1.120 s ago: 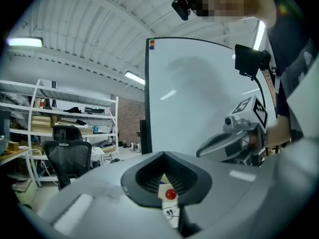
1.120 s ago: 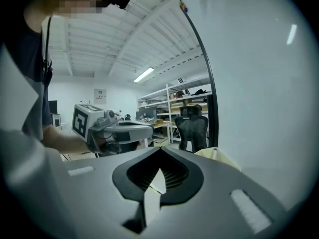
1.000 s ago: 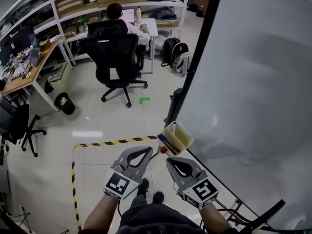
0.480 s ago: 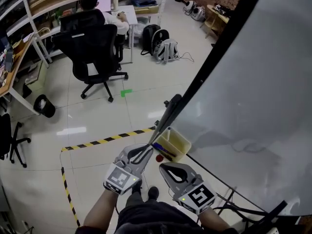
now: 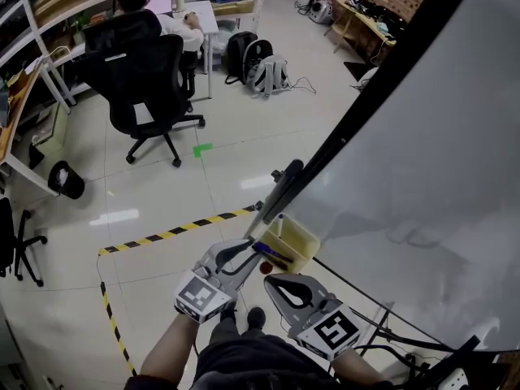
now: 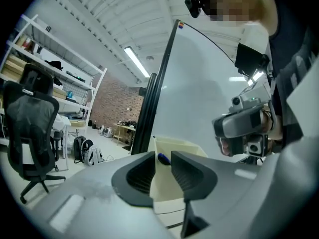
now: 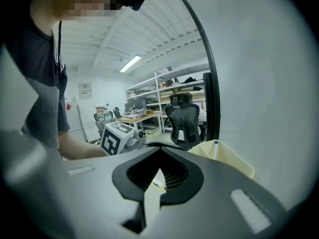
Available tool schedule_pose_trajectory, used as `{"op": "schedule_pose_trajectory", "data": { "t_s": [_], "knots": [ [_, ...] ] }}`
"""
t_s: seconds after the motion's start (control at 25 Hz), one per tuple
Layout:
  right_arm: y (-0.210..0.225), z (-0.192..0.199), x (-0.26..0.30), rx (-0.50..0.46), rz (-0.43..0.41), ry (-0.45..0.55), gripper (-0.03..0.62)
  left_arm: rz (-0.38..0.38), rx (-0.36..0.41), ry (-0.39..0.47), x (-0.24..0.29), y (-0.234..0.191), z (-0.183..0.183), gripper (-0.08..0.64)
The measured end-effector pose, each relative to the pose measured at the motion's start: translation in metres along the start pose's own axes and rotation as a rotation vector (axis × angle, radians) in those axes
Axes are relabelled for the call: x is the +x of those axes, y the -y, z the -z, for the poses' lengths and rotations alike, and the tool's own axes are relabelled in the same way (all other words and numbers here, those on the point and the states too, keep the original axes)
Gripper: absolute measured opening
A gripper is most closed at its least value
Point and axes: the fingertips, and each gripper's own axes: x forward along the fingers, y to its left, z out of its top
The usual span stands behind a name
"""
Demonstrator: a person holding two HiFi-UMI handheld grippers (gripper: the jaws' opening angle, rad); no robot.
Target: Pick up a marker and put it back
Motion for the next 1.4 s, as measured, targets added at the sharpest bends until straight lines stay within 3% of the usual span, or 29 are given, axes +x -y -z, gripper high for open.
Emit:
{"op": "schedule_pose_trajectory", "data": {
  "t_s": [0.28, 0.8, 1.12, 1.4],
  "knots": [
    [0.001, 0.003, -0.003, 0.008, 0.001, 0.001, 0.0, -0.037, -0.057, 0.058, -0.001, -0.002, -0.01, 0.081],
    [0.006, 0.007, -0.007, 0.008, -0.028, 0.011, 0.0, -0.071, -0.021, 0.08, 0.001, -0.004, -0.018, 0.058],
    [0.012, 0.006, -0.008, 0.011, -0.029, 0.014, 0.0, -0.014, 0.01, 0.113, 0.004, 0.01, -0.031, 0.049],
    [0.015, 0.009, -0.011, 0.019, -0.021, 0.019, 0.0, 0.069, 0.086, 0.063, 0.016, 0.03, -0.032, 0.067]
  ]
}}
